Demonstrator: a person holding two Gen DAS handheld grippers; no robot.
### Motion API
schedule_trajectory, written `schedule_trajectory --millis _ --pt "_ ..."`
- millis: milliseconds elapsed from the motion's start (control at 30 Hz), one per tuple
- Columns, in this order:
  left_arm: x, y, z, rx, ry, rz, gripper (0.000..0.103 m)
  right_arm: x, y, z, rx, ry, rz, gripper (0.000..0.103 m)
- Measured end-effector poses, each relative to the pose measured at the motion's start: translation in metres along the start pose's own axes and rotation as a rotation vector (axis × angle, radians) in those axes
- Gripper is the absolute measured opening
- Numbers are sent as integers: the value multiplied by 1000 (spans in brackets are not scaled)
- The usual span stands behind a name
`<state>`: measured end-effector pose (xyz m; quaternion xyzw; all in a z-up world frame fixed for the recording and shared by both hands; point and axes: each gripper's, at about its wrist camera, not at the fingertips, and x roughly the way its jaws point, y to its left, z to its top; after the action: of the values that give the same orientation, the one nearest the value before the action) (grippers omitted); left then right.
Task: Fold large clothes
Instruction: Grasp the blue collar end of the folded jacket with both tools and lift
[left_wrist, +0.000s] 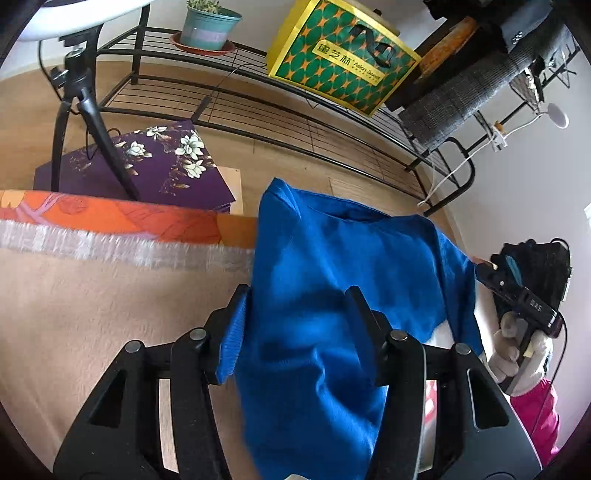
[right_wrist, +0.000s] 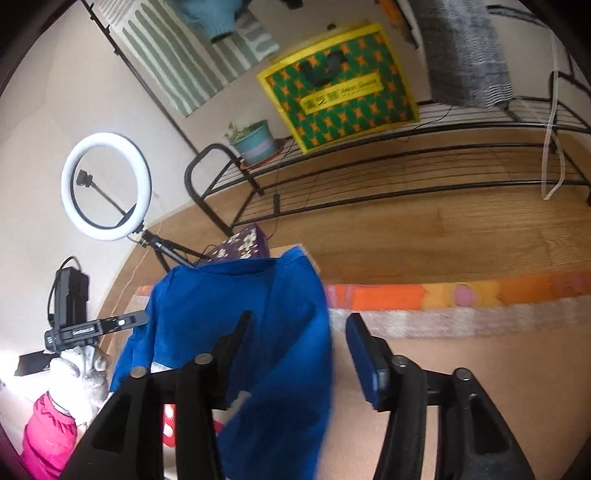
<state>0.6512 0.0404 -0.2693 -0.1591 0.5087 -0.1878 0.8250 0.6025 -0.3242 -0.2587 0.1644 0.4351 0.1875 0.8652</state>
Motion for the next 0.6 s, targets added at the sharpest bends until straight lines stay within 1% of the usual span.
schedule_trajectory --millis 133,233,267,300,333,367,400,433,467,500,600 --pt "14 -2 10 19 17 23 53 22 7 7 -16 42 -33 56" --pt "19 1 18 -11 1 20 53 34 11 11 -13 63 -40 54" --pt "23 1 20 -14 0 20 51 37 12 11 -13 68 -37 45" --pt "26 -2 21 -5 -4 29 48 41 14 12 -21 77 -33 38" --pt "28 -4 21 7 -4 33 36 42 18 12 -38 75 -44 36" --pt "30 -9 21 30 -10 41 31 42 22 11 -60 68 -58 28" --pt "30 -13 20 51 -18 57 29 41 26 10 -81 60 -70 19" --pt "30 -16 19 65 -25 66 22 39 30 10 -99 46 -82 14" --pt "28 -19 18 76 -36 65 16 34 33 11 -112 28 -85 6" --pt "25 -20 17 78 -47 63 14 30 35 12 -119 9 -84 3" --pt "12 -23 16 74 -91 45 12 10 42 15 -128 -61 -56 0"
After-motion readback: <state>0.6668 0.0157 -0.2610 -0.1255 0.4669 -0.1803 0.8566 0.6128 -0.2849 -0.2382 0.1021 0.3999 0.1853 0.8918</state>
